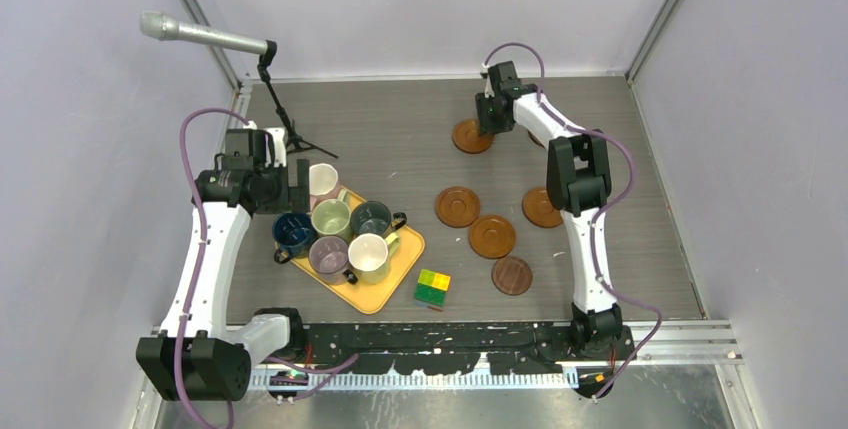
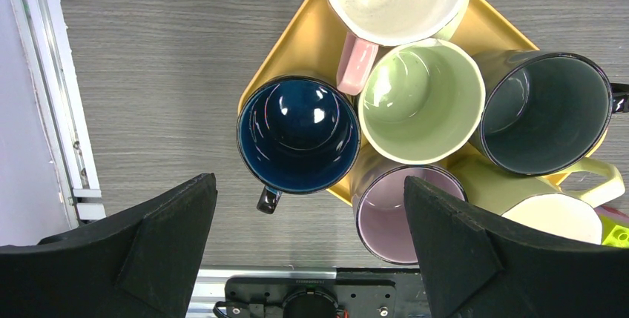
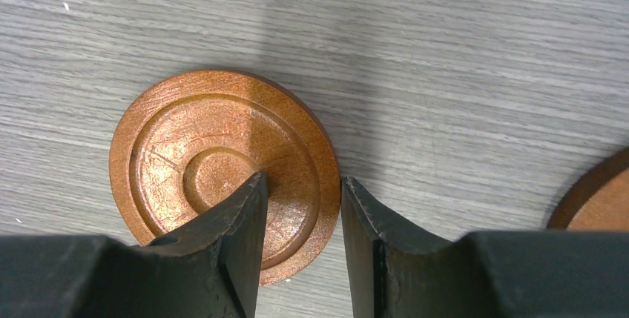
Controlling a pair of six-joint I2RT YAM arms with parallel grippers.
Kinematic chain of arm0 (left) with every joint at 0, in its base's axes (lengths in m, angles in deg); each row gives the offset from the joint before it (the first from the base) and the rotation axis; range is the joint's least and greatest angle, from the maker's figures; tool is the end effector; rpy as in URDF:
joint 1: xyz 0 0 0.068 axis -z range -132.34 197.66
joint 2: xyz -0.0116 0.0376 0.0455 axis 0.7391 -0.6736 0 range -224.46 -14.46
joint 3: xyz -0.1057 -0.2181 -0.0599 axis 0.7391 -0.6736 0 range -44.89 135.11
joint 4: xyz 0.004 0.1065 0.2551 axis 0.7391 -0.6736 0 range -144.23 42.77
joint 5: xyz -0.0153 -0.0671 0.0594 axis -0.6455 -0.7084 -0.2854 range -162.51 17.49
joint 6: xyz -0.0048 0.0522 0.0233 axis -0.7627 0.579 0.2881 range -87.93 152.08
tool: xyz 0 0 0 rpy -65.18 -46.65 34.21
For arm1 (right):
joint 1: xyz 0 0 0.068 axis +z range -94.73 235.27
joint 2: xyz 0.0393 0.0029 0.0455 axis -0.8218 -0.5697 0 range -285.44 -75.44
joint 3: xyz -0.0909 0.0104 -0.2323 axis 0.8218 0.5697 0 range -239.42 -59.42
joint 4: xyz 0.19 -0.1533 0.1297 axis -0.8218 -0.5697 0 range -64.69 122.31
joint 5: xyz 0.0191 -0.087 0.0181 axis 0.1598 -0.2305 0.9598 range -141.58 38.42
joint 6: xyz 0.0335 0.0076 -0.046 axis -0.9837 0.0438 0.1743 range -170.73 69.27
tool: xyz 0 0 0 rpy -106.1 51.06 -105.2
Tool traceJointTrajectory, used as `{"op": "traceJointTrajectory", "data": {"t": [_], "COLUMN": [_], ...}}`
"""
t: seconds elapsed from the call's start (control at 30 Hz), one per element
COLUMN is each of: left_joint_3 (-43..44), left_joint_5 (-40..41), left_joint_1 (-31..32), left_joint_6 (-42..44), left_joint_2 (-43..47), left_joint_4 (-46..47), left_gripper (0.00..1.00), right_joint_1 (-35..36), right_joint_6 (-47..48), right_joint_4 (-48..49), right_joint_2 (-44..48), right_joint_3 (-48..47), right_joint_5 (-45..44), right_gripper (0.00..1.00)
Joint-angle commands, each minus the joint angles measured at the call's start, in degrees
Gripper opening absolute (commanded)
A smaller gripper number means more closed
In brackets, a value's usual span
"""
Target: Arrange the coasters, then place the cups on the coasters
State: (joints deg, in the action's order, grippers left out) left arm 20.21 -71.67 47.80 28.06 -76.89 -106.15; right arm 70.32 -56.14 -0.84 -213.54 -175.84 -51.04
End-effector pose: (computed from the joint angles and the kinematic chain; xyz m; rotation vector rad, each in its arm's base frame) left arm 0.2304 0.0000 0.3030 -0.0916 2.5508 -0.0095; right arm 0.5110 0.1380 0.1394 -0.2166 2.5255 0.1546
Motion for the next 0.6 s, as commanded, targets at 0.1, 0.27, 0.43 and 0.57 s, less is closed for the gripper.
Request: {"op": "traceJointTrajectory", "data": {"t": [0.1, 0.27, 0.43, 0.57], "left_joint_3": [0.63, 0.63, 0.73, 0.65], "left_joint_5": [-0.54, -0.58, -0.58, -0.58], "left_joint_1": [0.12, 0.12, 0.17, 0.12], "left_joint_6": [0.06, 0.06, -0.03, -0.03], "left_joint_2": [1.00, 0.94, 0.90, 1.00], "left_joint_4": [1.54, 1.62, 1.59, 1.61], "left_gripper": [1.00, 1.00, 1.00, 1.00], "right_joint_1": [-3.66, -4.63, -5.47, -5.92], "right_joint_6": [3.48, 4.09, 4.61, 4.75], "right_joint_4": [-6.61, -6.58, -6.58, -6.58], "right_joint_2": [1.74, 2.25, 2.65, 2.75], "right_joint_3": [3.07, 4.05, 4.19, 3.99], "right_joint_5": [-5.18, -5.10, -5.23, -5.55], "right_gripper": [0.43, 0.43, 0.43, 0.44]}}
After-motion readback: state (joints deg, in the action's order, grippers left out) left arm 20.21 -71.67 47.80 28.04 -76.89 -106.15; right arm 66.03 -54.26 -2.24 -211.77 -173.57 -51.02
